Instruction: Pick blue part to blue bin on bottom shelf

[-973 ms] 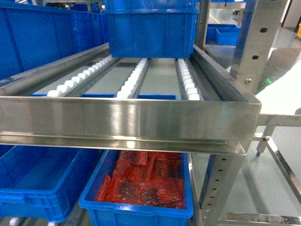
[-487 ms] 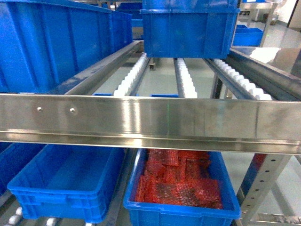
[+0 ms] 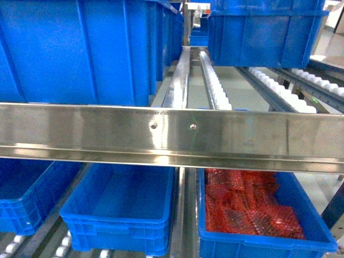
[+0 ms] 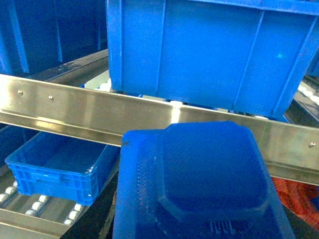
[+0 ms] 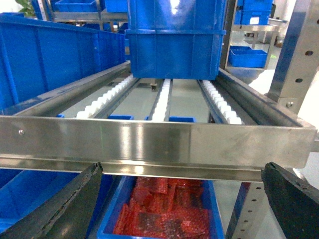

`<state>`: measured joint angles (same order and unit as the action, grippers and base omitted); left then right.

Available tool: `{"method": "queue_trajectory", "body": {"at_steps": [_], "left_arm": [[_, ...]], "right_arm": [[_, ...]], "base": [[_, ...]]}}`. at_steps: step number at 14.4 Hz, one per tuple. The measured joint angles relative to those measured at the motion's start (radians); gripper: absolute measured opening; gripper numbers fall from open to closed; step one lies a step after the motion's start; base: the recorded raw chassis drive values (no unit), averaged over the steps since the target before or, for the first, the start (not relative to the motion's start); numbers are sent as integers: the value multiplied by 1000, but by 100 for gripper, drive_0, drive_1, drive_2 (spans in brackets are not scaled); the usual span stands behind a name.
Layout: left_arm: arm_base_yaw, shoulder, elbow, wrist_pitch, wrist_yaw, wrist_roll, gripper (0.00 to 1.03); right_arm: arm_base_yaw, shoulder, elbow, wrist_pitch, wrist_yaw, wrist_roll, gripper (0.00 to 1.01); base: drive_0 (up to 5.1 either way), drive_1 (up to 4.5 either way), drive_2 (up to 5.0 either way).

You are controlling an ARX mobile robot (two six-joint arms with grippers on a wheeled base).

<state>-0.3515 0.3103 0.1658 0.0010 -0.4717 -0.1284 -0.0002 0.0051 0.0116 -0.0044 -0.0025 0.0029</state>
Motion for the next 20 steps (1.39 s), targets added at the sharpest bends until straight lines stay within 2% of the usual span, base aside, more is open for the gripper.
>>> {"method": "queue_trajectory", "body": {"at_steps": [20], "left_arm": [[0,0,0,1,3,0,44]], "right_arm": [[0,0,0,-1,2,-1,98]], "base": [[0,0,0]]}}
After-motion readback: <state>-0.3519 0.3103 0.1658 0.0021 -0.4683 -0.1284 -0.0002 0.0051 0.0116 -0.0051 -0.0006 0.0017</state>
